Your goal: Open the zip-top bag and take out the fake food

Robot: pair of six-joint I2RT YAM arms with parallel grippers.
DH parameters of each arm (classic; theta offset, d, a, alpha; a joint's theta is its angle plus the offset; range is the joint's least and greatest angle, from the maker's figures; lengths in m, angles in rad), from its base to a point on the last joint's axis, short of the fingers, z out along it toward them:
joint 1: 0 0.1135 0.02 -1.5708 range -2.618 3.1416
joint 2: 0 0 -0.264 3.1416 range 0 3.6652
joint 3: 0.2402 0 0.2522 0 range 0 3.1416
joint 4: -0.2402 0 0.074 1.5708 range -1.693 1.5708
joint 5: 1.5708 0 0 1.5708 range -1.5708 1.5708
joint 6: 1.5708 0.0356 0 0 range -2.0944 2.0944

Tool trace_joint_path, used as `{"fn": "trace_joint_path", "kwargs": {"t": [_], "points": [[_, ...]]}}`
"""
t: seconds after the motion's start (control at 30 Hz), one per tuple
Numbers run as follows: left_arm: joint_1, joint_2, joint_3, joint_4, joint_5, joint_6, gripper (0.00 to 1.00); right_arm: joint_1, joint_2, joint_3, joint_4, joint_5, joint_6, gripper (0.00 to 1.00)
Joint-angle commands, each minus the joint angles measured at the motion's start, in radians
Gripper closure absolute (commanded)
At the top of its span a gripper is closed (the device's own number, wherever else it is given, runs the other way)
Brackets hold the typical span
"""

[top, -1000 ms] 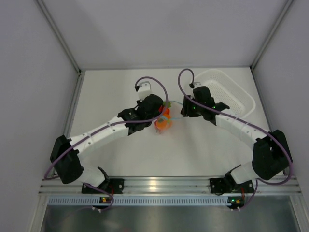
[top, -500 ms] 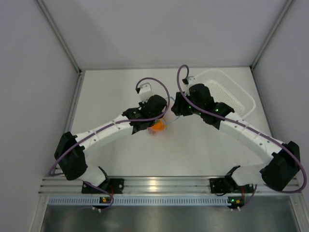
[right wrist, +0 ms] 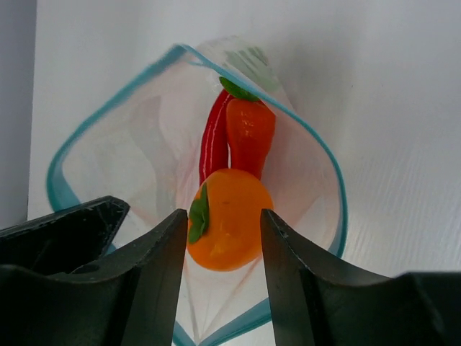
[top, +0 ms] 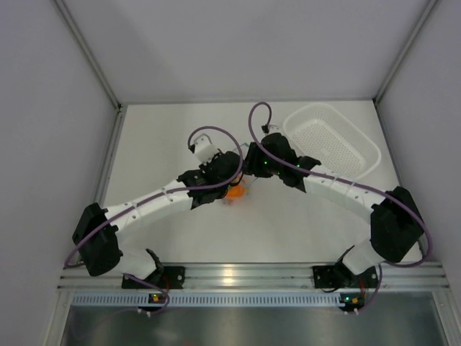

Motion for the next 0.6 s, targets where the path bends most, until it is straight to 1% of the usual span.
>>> {"fn": "trace_joint_path", "kwargs": {"t": [0.0,0.03,0.1,0.23,0.33,0.37,0.4,0.47,0.57], "points": [[-0.007,-0.051,-0.041,0.014,-0.076,-0.105,1.0,0.034,0.031,-0.018,0.095,0.015,0.106,0.54],[-0.007,-0.056,-0.049,0.014,-0.082,-0.116,1.0,0.045,0.047,-0.032,0.125,0.002,0.114,0.54],[-0.007,-0.067,-0.063,0.014,-0.1,-0.143,1.0,0.06,0.072,-0.035,0.134,-0.008,0.128,0.53],[-0.01,-0.082,-0.093,0.012,-0.116,-0.171,1.0,0.085,0.143,-0.03,0.139,-0.096,0.134,0.5],[-0.02,-0.103,-0.136,0.014,-0.152,-0.224,1.0,0.102,0.169,-0.038,0.147,-0.114,0.131,0.44],[-0.023,-0.116,-0.148,0.014,-0.165,-0.238,1.0,0.108,0.178,-0.038,0.157,-0.126,0.131,0.39],[-0.03,-0.123,-0.159,0.015,-0.177,-0.252,1.0,0.114,0.186,-0.043,0.165,-0.139,0.131,0.38],[-0.032,-0.126,-0.173,0.014,-0.177,-0.26,1.0,0.119,0.207,-0.046,0.173,-0.142,0.129,0.37],[-0.032,-0.123,-0.155,0.014,-0.157,-0.231,1.0,0.117,0.219,-0.058,0.184,-0.088,0.137,0.4]]}}
